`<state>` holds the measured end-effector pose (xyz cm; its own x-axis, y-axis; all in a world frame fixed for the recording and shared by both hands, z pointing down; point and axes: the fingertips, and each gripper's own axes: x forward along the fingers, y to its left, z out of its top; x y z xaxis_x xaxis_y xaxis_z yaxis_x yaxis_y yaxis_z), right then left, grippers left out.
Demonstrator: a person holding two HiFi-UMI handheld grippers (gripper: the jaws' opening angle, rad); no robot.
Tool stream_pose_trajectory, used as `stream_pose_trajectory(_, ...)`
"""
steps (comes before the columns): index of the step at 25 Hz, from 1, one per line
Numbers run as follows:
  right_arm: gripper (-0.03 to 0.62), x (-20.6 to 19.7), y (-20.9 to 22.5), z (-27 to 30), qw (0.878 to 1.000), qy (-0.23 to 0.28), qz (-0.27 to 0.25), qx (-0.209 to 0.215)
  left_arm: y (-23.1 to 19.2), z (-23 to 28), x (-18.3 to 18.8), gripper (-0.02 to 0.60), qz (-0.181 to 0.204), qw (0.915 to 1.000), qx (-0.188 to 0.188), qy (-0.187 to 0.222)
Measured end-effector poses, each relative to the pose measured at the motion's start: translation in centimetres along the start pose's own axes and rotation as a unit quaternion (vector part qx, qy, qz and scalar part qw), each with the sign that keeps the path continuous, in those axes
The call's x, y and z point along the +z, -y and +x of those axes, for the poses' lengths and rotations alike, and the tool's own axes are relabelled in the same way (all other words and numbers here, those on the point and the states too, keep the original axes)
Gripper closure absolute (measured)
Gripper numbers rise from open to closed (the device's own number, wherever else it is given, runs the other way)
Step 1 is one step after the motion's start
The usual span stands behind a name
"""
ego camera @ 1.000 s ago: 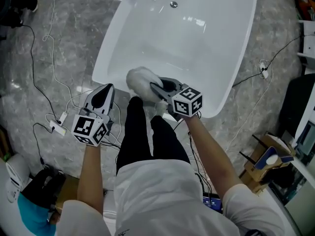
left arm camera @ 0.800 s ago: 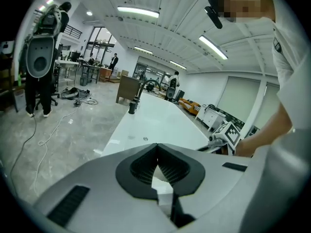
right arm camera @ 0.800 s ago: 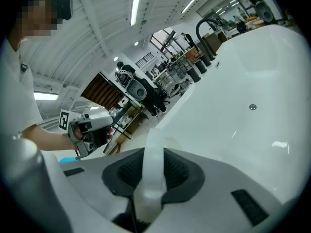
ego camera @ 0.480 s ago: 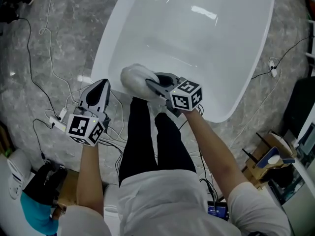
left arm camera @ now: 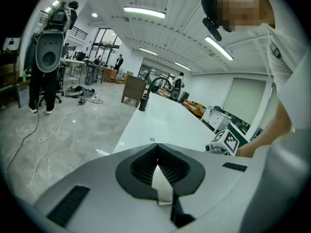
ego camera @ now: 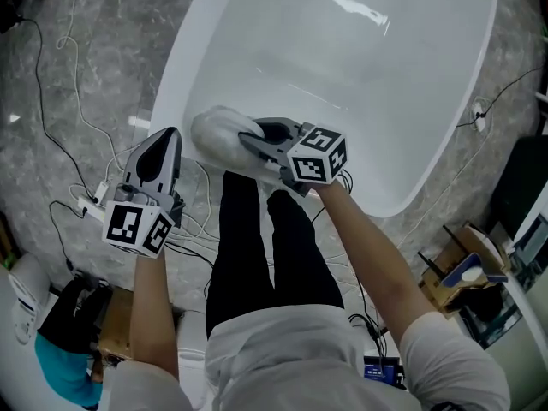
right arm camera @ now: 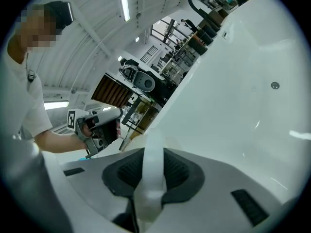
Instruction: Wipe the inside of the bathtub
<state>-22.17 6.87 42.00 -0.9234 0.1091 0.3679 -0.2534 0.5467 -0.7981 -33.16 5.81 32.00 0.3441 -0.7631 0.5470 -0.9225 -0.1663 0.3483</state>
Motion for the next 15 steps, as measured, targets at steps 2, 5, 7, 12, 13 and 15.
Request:
stream_pose_trajectory(2, 0.494, -0.3, 0.2, 0.6, 1.0, -0.006, -0.002, 0.013, -0.1, 0.6, -0.3, 0.569, 0.004, 1.0, -0.004, -0.001)
stream_pose_trajectory(5, 0.494, -1.0, 0.8, 1.3, 1.0, -0.017, -0.001, 0.024, -0.1, 1.6, -0.8, 0.569, 0.011, 0.9999, -0.01, -0.005)
stream_pose_trajectory(7, 0.494, -1.3, 1.5, 1.8, 0.999, -0.021, 0.003, 0.026, -0.1, 2.1, -1.0, 0.569, 0.014, 0.9998, -0.015, -0.008)
stream_pose_trajectory(12, 0.496, -2.1, 3.4, 2.4, 0.999, -0.036, 0.001, 0.02, -0.2, 3.7, -1.5, 0.569, 0.017, 0.9996, -0.02, -0.014)
stream_pose_trajectory(13, 0.496, -2.2, 3.8, 2.5, 0.999, -0.039, 0.001, 0.019, -0.1, 4.1, -1.5, 0.569, 0.017, 0.9994, -0.023, -0.018)
stream_pose_trajectory(15, 0.496, -2.5, 4.7, 2.6, 0.999, -0.042, 0.002, 0.015, 0.7, 5.0, -1.4, 0.569, 0.027, 0.9987, -0.033, -0.027)
